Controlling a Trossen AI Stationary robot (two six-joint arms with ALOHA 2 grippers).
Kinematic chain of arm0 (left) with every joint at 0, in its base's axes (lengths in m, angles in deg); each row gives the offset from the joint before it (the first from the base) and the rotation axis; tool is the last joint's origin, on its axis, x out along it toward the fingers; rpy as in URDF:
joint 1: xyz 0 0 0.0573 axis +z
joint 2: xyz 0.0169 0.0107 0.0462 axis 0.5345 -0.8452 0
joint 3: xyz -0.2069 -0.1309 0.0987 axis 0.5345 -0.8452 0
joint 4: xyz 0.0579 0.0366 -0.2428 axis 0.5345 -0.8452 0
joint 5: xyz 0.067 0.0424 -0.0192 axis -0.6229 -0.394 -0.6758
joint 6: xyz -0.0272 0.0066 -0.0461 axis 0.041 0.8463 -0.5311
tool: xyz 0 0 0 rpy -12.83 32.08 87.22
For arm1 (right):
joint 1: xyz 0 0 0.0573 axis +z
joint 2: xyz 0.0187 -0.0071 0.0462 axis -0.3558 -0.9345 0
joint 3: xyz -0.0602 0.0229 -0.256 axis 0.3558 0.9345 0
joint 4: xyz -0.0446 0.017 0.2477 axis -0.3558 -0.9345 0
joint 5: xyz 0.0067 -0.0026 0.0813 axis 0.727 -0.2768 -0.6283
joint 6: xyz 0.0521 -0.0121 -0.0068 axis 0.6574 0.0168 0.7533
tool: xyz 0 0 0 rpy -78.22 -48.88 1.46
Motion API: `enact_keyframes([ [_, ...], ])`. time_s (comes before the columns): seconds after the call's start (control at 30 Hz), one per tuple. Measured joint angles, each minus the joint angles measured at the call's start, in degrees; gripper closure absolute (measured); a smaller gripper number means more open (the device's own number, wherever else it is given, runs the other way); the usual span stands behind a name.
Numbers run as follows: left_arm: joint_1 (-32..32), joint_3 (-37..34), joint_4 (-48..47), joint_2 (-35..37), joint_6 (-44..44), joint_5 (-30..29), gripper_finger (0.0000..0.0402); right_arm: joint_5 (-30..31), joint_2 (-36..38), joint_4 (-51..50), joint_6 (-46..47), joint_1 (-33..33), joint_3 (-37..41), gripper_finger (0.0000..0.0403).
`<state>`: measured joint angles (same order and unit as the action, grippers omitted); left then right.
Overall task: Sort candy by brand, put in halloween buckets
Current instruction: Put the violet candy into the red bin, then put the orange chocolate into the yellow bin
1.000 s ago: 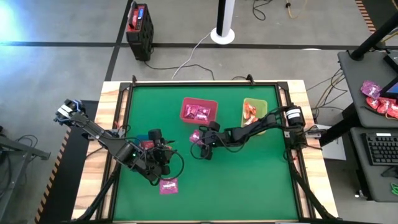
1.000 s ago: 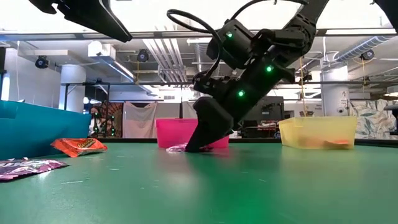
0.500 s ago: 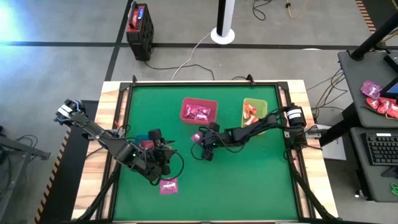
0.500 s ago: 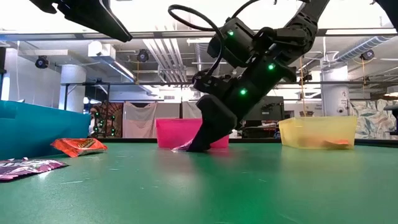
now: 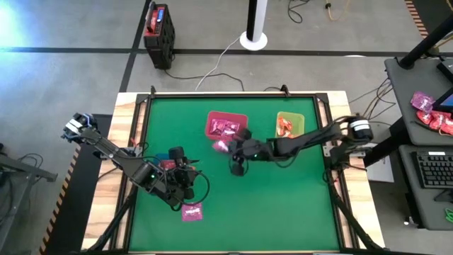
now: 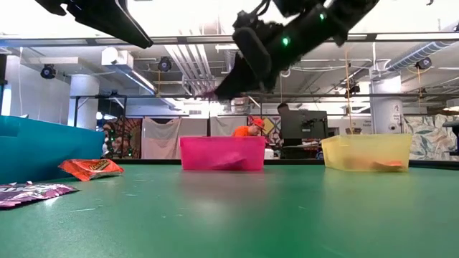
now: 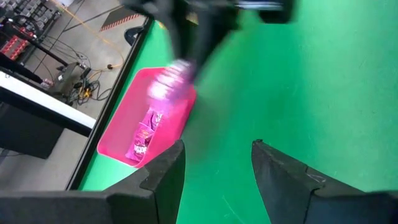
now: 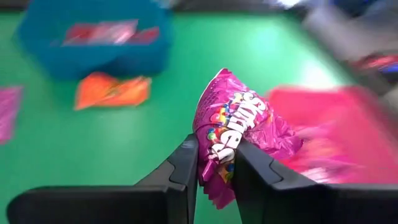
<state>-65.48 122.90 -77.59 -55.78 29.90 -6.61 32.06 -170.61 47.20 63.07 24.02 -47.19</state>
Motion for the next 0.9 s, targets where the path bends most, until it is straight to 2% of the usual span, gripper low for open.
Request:
enact_keyframes([
  [0.13,0.0,0.0,0.5,0.0,-0.1,0.0,0.0233,6.4,2.7,0.1,-1.5,-3.1,-0.1,0.0331],
  [0.27,0.0,0.0,0.6,0.0,-0.5,0.0,0.0233,6.2,2.5,-0.1,7.9,-7.6,-0.1,0.0324],
  [0.33,0.0,0.0,0.7,0.0,-0.8,0.0,0.0233,2.3,1.9,-0.3,14.1,-10.1,-0.1,0.0318],
  [0.43,0.0,0.0,0.7,0.0,-1.6,0.0,0.0233,-6.9,-0.1,-0.7,19.6,-13.0,-0.1,0.0303],
  [0.5,0.0,0.0,0.7,0.0,-2.1,0.6,0.0233,-10.3,-1.3,-1.0,21.8,-14.2,-0.1,0.029],
  [0.63,0.0,0.0,0.9,0.0,-2.4,3.7,0.0233,-13.3,-1.8,-1.0,24.2,-15.4,-0.1,0.0262],
  [0.9,0.1,0.0,1.0,0.0,-4.8,10.1,0.0233,-13.6,1.4,-2.5,24.0,-15.2,-0.1,0.0216],
])
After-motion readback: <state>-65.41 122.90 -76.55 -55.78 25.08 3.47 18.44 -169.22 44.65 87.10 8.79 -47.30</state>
